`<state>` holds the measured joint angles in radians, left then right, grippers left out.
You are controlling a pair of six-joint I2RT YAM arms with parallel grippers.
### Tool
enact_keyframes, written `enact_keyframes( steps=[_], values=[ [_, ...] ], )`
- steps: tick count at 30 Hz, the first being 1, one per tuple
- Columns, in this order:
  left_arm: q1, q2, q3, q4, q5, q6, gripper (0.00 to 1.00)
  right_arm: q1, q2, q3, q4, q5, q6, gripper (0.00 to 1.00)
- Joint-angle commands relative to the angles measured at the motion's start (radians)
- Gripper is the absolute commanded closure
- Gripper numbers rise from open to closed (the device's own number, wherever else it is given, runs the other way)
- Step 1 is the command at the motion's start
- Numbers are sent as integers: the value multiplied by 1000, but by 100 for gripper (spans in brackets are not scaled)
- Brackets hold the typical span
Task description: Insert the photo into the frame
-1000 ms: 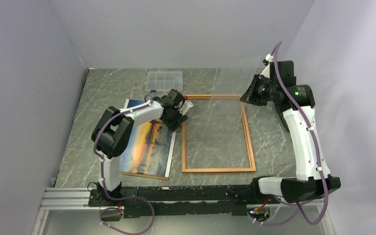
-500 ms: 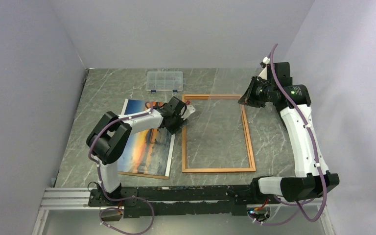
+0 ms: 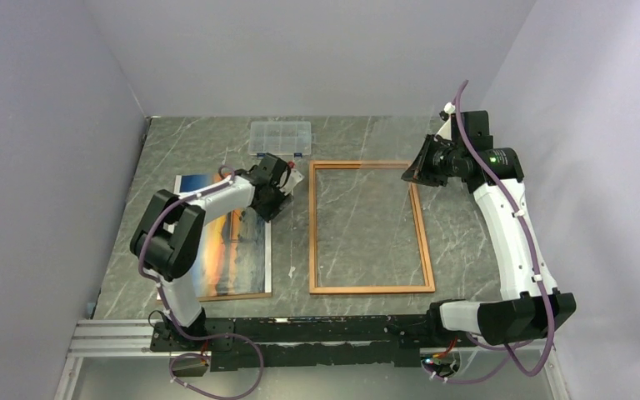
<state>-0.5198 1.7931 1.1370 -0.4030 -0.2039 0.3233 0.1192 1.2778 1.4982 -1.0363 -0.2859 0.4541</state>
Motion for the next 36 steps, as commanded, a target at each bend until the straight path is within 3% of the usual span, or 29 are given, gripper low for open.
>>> enact_keyframes(
  steps=[1, 3, 7, 13, 22, 28, 36],
  values=[
    [-14, -17, 197, -281, 116, -114, 30, 1, -30, 13, 27, -4, 4, 100],
    [-31, 7, 291, -348, 187, -174, 9, 1, -33, 26, 18, 10, 1, 100],
    [-66, 90, 399, -385, 333, -301, 6, 0, -37, 26, 16, 10, 3, 100],
    [-100, 226, 454, -344, 367, -386, 9, 1, -48, -5, 21, 4, 10, 100],
    [-106, 264, 398, -307, 259, -371, 20, 1, -76, -100, 78, -53, 40, 100],
    [-97, 225, 352, -310, 231, -362, 24, 36, -67, -177, 144, -78, 68, 100],
    [-26, 88, 264, -336, 300, -371, 23, 73, -2, -188, 209, -96, 89, 100]
  ],
)
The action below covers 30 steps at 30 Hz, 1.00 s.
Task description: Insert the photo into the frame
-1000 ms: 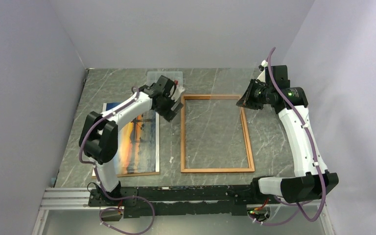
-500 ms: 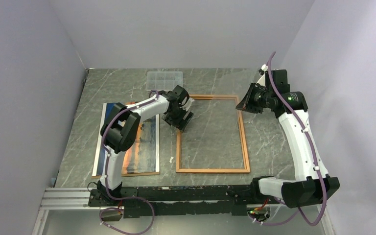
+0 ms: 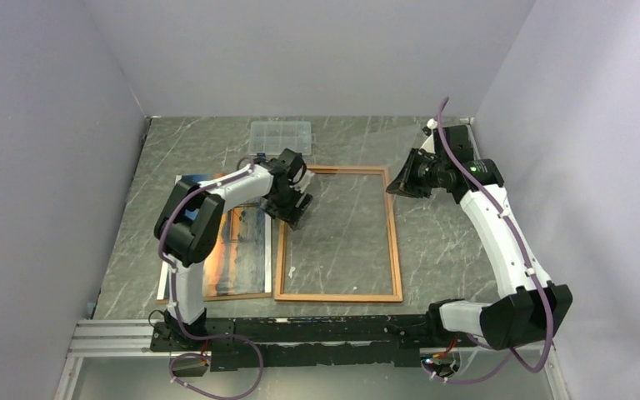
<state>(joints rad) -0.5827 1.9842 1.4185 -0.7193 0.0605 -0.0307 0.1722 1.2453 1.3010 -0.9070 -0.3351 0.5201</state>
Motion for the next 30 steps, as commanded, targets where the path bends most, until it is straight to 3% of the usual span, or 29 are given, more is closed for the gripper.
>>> enact_keyframes(
  steps=[1, 9, 19, 23, 30],
  values=[
    [49, -121, -16, -22, 45, -16, 22, 27, 41, 18, 82, -47, 25, 100],
    [161, -211, 90, -66, 136, 7, 12, 59, 80, 159, 55, -35, 32, 100],
    [362, -296, 124, -118, 183, 18, 11, 114, 51, 376, 43, -277, 50, 100],
    [439, -357, 101, -117, 189, 59, 6, 116, -4, 344, 79, -417, 69, 100],
    [528, -429, 89, -168, 202, 91, 5, 113, -41, 120, 215, -566, 101, 100]
  ],
)
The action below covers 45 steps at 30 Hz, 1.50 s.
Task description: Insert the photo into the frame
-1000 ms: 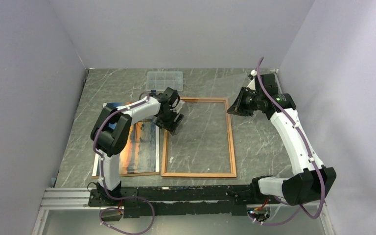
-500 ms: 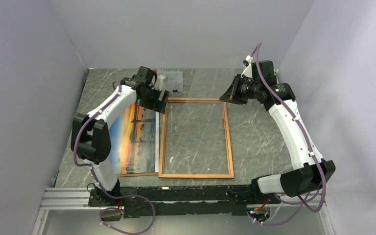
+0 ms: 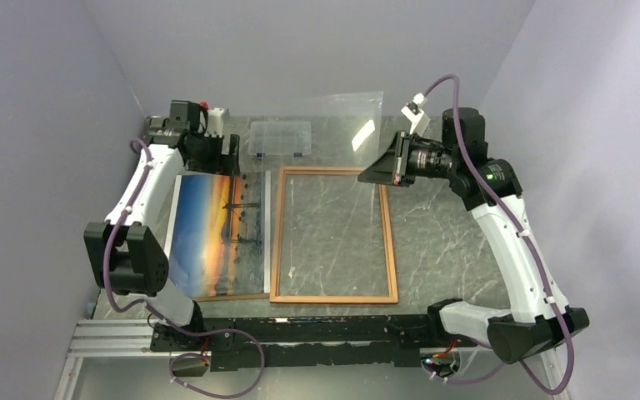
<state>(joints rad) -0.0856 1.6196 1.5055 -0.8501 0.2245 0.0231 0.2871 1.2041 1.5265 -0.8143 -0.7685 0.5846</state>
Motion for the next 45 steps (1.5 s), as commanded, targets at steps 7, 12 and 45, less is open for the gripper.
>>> enact_keyframes(
  steps=[7, 12, 45],
  values=[
    [49, -118, -64, -32, 31, 72, 5, -9, 119, -286, 192, -125, -17, 100],
    [49, -106, -132, -21, 59, 125, 5, -15, 235, -285, 138, -33, -128, 100],
    [-51, -45, -204, 46, 2, 152, 6, -37, 523, -100, -72, 344, -305, 100]
  ],
)
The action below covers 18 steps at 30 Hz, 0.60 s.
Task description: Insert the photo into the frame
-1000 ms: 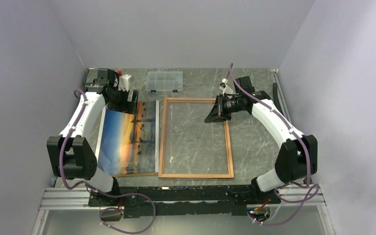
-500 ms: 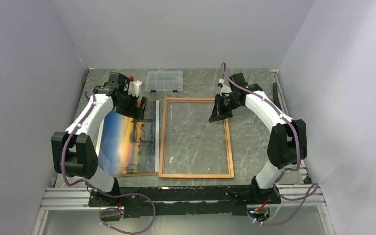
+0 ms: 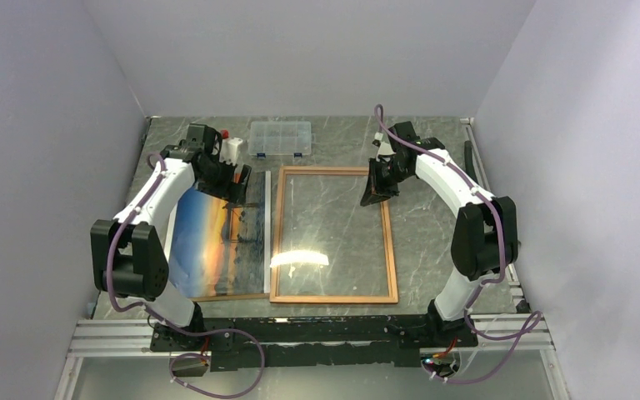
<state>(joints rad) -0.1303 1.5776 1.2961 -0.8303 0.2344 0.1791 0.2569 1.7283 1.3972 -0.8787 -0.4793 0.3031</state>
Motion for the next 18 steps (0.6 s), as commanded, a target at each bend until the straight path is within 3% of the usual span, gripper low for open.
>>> enact_keyframes(
  steps=[1, 18],
  values=[
    [-8, -1, 8, 26, -10, -4, 6, -6, -1, 28, -7, 56, -22, 100],
    [-9, -1, 22, 29, -28, -4, 6, -13, -19, 12, -32, 100, -17, 100]
  ],
)
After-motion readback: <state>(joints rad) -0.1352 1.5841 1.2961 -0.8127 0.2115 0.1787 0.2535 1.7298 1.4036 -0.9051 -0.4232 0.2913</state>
